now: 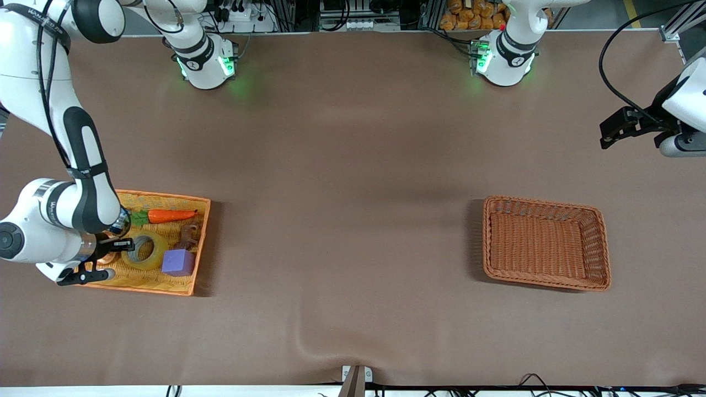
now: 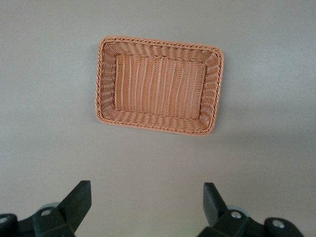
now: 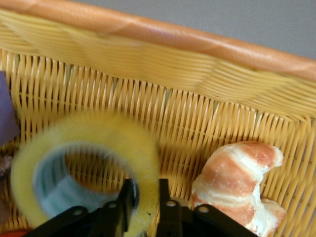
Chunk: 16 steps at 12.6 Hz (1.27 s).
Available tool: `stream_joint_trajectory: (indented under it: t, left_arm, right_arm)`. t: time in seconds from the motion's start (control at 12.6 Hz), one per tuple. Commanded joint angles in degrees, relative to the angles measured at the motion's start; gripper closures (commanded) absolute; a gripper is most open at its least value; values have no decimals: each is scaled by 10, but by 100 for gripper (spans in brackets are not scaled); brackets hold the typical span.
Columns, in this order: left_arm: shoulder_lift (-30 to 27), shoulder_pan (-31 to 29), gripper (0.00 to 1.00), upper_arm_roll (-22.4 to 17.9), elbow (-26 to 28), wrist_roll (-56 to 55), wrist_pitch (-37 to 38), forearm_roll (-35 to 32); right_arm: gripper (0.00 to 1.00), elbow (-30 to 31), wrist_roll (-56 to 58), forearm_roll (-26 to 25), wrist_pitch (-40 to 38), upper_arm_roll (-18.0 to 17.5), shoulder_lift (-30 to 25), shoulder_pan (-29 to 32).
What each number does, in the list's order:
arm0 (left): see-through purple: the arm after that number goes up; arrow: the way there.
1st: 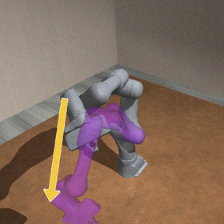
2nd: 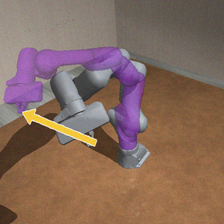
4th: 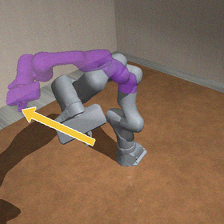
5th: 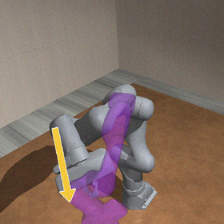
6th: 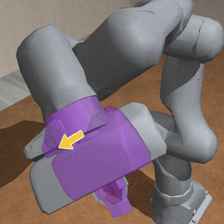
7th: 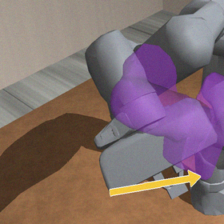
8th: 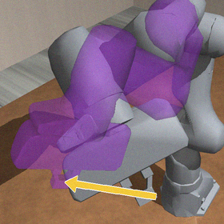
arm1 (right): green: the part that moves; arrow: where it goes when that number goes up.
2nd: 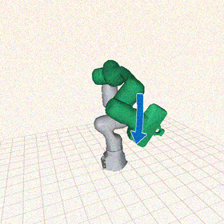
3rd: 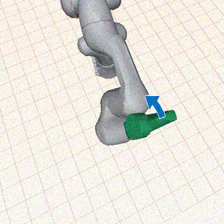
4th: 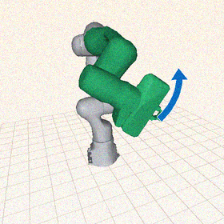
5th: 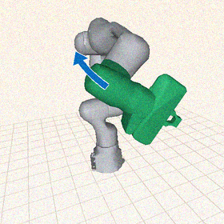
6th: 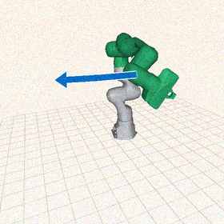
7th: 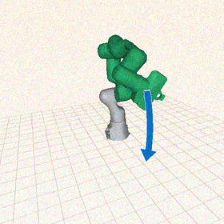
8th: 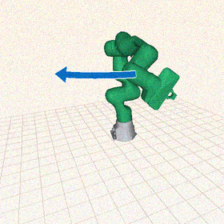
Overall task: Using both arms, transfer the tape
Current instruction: 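Close the right gripper on the tape roll's rim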
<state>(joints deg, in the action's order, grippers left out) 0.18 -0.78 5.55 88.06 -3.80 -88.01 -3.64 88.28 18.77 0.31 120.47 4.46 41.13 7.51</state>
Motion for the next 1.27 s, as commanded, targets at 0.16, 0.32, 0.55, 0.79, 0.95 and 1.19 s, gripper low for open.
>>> stream_joint_trajectory:
  t: [0.16,0.32,0.55,0.79,0.95,1.19]
  left_arm:
    - [5,-3,0,2,-10,-1,-4,6]
    - [6,-3,0,2,-10,-2,-12,7]
    - [7,-3,0,2,-10,5,-12,6]
    - [15,-2,0,2,-10,-2,-13,7]
    - [15,-3,0,2,-10,-2,-19,7]
    - [10,-4,0,-11,-11,8,-19,4]
  right_arm:
    - [100,-5,10,2,-8,-9,-16,7]
    - [100,-19,26,1,-9,-9,-48,1]
    - [100,-43,65,2,-9,-11,-81,-27]
    - [100,-57,77,3,-15,-35,-107,-50]
    - [100,-76,73,4,-33,-74,-108,-53]
    - [100,-76,35,15,-34,-102,-103,-76]
